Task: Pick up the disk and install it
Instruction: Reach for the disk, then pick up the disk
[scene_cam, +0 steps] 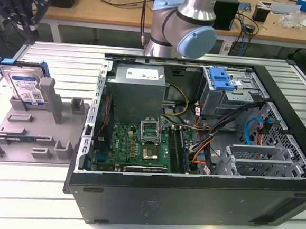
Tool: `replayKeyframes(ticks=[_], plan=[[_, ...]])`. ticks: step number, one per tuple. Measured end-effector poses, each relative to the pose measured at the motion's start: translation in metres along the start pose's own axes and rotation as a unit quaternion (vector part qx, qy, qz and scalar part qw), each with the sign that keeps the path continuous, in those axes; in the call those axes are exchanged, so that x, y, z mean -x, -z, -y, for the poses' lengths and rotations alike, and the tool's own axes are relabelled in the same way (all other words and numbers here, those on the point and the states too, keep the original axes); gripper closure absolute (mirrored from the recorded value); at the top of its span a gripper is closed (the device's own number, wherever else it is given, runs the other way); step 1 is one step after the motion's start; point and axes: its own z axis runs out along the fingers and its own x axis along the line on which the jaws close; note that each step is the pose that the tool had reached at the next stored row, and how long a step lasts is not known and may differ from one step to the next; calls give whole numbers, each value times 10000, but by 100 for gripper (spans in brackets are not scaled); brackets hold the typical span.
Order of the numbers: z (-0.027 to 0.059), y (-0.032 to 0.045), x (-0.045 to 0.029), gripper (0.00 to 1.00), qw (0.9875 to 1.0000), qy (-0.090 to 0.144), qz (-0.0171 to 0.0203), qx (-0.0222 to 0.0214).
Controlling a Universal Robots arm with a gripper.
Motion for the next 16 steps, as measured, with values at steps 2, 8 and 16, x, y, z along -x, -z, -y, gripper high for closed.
replayKeyframes(ticks=[2, 8, 16], plan=[[-23, -2, -70, 89, 10000, 0, 0, 0], [-28, -3, -84, 89, 10000, 0, 0, -3], [-28, -2, -84, 89, 10000, 0, 1, -7]])
